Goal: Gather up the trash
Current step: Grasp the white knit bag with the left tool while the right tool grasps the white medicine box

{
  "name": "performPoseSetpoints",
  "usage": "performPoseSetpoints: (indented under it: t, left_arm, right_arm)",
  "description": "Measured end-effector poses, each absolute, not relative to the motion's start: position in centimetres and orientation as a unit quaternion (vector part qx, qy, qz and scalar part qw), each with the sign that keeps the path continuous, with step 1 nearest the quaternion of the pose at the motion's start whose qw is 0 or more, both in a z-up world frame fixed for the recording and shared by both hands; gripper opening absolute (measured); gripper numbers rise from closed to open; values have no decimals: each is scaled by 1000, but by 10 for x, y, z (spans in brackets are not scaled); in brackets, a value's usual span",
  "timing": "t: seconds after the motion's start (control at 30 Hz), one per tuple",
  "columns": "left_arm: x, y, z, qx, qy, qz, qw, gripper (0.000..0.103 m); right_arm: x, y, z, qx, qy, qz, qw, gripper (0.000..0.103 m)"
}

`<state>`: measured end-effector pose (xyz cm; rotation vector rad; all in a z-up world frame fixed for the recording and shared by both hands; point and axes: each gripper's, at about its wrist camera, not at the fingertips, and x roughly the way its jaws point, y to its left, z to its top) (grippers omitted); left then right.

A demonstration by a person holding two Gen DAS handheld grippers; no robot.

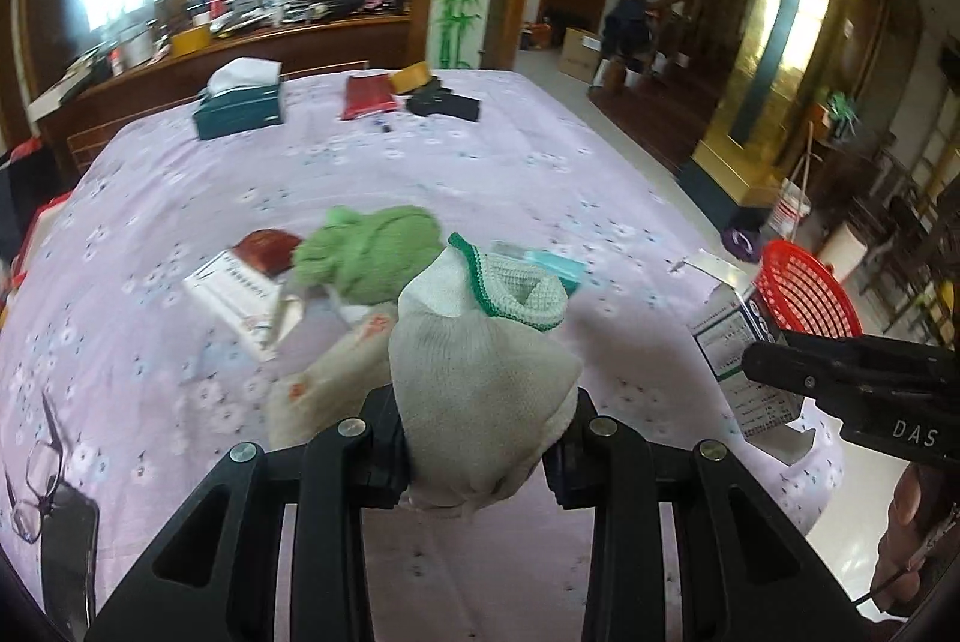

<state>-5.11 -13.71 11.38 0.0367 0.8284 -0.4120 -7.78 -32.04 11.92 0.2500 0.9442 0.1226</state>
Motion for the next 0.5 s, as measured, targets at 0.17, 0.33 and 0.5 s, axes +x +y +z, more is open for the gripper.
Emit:
performPoseSetpoints:
  t: [0.17,0.33,0.5]
  left_arm:
    - [-51,-160,117,35,396,-215,892,32]
    - [-54,-183,122,58,386,-227,892,32]
    - [-56,-198,124,77,382,-231,891,32]
  right_arm:
    - [-85,-337,122,138,446,45,883,42]
    - [-93,-353,127,152,435,32,887,42]
    - [-99,-366,129,162,429,22,888,42]
